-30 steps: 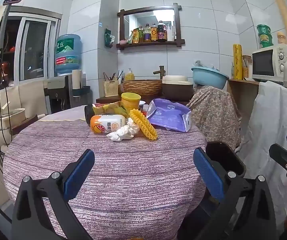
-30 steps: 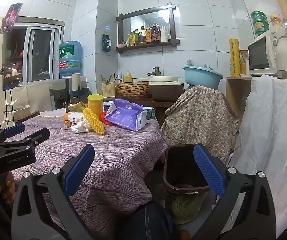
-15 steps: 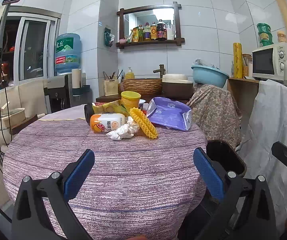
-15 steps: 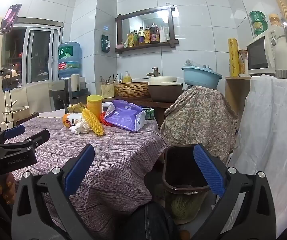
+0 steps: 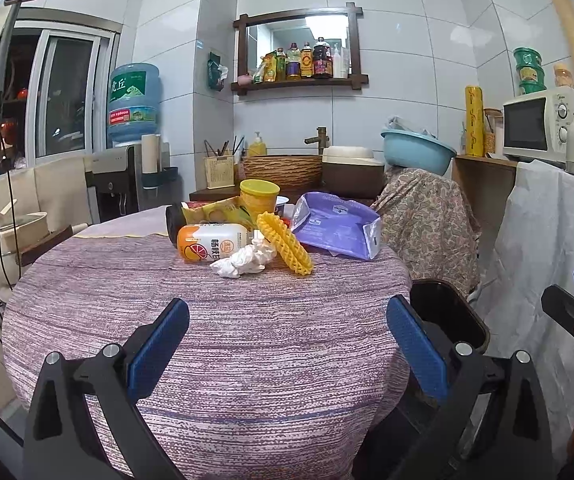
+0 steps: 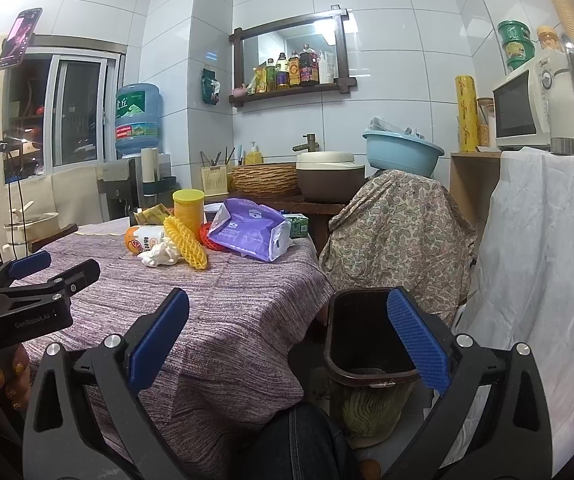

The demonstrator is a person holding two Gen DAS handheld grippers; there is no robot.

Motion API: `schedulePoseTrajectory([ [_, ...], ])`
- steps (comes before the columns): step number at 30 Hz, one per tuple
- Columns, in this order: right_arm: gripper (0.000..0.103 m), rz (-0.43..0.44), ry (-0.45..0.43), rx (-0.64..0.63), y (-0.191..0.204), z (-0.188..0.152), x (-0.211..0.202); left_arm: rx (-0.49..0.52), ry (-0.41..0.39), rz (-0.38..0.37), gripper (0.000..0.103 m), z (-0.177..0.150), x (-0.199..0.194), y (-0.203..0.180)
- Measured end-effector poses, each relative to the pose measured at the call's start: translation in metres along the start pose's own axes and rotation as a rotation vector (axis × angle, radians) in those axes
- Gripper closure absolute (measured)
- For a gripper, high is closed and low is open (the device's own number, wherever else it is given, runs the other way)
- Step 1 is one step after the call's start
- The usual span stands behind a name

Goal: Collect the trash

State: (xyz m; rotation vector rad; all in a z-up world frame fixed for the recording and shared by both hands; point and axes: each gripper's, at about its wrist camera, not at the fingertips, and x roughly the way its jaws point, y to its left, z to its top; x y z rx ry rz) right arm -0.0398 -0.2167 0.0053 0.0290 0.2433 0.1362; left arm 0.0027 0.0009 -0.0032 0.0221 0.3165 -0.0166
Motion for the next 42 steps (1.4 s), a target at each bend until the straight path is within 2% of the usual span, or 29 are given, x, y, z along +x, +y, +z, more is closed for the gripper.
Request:
schedulePoseTrajectory([
  [42,0.005,0.005,0.004,-0.004,0.0055,-0.0049,-0.0002,0.003,0.002,0.0,0.005,-0.0028,-0.0028,0.0025],
])
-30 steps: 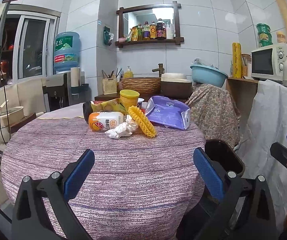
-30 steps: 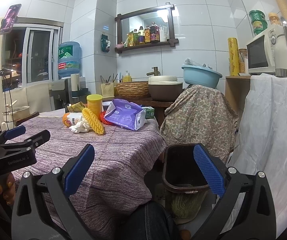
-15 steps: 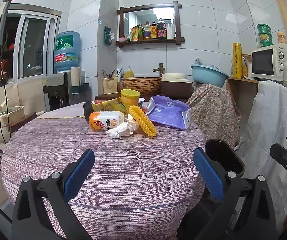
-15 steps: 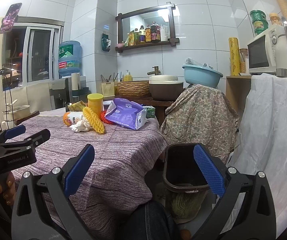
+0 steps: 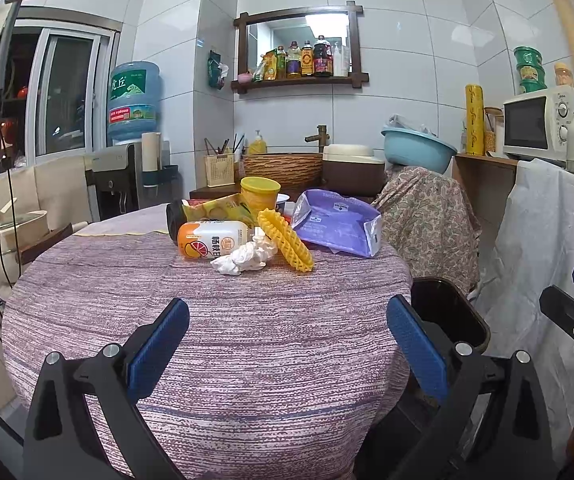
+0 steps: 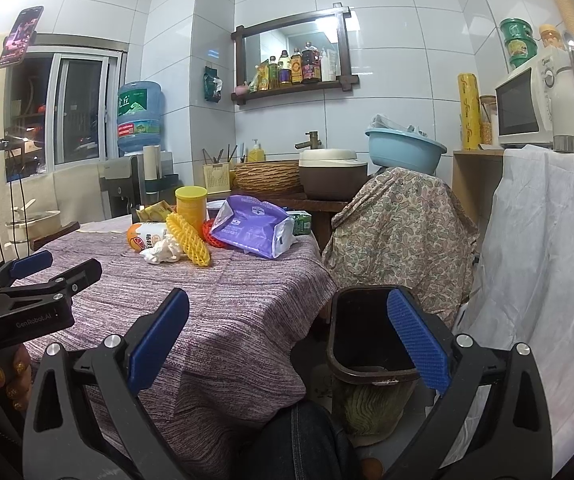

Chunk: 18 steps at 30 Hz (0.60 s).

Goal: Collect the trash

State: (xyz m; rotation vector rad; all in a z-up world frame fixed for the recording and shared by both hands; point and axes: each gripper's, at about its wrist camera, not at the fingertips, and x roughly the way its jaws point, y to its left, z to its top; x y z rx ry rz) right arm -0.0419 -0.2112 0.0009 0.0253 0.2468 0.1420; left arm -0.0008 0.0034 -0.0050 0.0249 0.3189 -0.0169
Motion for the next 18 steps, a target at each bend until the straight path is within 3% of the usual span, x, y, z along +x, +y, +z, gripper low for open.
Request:
schedulePoseTrajectory([
  [18,0.005,0.003,0.003,0.0,0.0021,-0.0005,0.0005,0.0,0.001,0.0,0.005,0.0002,0.0,0.001],
])
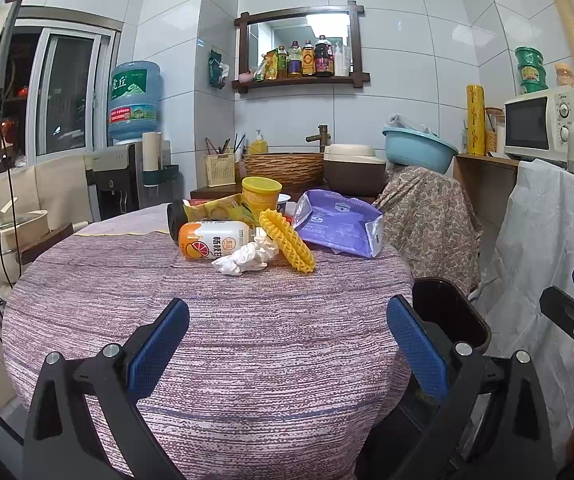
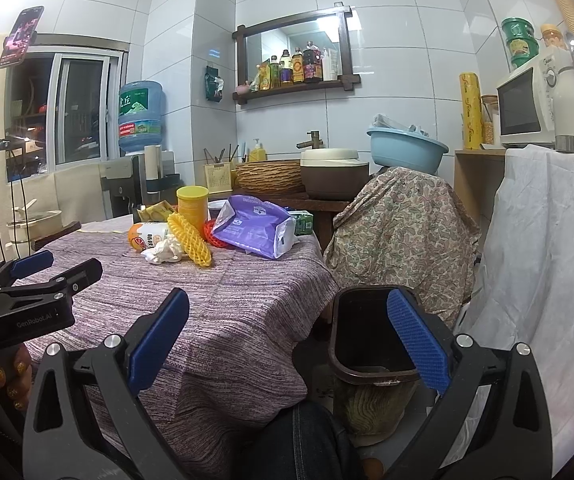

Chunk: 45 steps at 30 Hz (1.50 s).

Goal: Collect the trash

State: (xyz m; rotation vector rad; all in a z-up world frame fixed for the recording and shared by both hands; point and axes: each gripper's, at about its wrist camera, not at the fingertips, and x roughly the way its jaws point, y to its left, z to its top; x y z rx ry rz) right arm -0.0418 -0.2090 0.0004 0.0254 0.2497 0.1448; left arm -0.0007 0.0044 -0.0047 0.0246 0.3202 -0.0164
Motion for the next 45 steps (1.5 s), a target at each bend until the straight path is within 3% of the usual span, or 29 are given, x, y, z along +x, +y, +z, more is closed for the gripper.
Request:
schedulePoseTrajectory([
  [10,0.005,0.02,0.037,-0.005,0.005,-0.001,0.011,-0.004,0.028,-0.012,0.005,-0.004,0.008,0.009],
  [18,0.005,0.099,0.147,-0.063,0.015,-0.003,0.052,-0.004,0.155,-0.012,0.005,-0.004,0.037,0.035],
  [23,0.005,0.187,0.222,-0.103,0.027,0.0,0.091,0.041,0.255,-0.027,0.005,-0.003,0.066,0.052],
  [32,0.005,0.355,0.299,-0.219,0.066,0.026,0.175,0.117,0.347,-0.083,0.005,0.022,0.111,0.074],
  [39,0.005,0.449,0.417,-0.258,0.102,0.038,0.246,0.077,0.423,-0.095,0.014,0.04,0.159,0.093],
  [45,0.018,0.435,0.45,-0.32,0.125,0.047,0.286,0.075,0.479,-0.108,0.016,0.041,0.185,0.1],
])
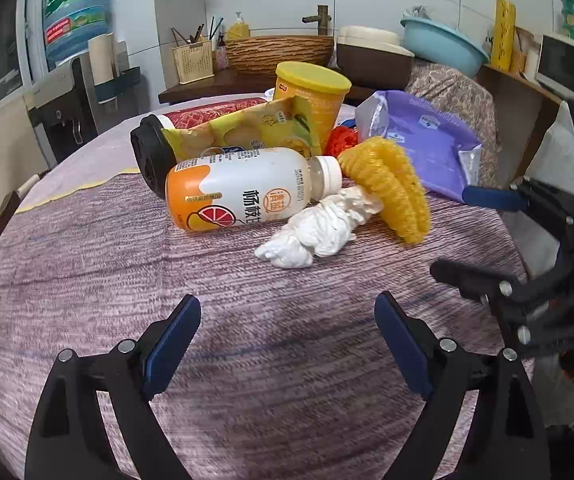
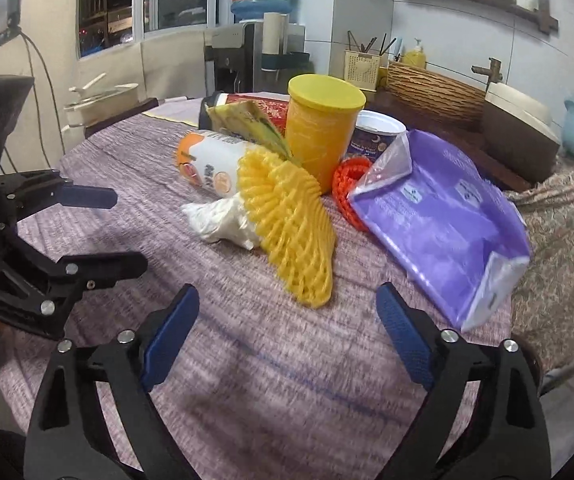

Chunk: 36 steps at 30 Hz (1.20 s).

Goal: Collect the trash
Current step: 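Grasp the yellow foam net with the right tool while the left tool grasps the white tissue, then carry both items over the bin and open both tools to drop them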

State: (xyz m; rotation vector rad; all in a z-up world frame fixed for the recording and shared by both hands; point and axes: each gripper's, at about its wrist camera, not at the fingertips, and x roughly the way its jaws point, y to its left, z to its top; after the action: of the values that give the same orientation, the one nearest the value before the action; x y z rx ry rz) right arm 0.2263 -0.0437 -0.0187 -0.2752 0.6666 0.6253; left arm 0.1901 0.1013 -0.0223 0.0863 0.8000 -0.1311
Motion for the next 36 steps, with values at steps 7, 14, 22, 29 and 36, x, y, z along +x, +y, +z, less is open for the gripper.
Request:
schedulePoseTrajectory([
  [7,0.049,-0.01,0.078,-0.024,-0.007,0.027,0.043,0.053,0.048,-0.009,0.022,0.016,0.017,0.002],
  [14,0.083,0.005,0.071,0.008,-0.016,0.025,0.049,0.124,0.072,-0.049,0.037,0.028,0.038,-0.006],
  [22,0.085,-0.016,0.005,0.06,-0.028,0.015,0.02,0.149,0.103,-0.099,0.051,0.036,0.06,-0.013],
  [29,0.085,-0.028,-0.031,0.121,-0.034,0.001,-0.002,0.122,0.109,-0.138,0.072,0.042,0.067,-0.008],
  [36,0.085,-0.057,-0.071,0.218,-0.049,-0.019,-0.021,0.14,0.078,-0.16,0.08,0.038,0.06,-0.021],
])
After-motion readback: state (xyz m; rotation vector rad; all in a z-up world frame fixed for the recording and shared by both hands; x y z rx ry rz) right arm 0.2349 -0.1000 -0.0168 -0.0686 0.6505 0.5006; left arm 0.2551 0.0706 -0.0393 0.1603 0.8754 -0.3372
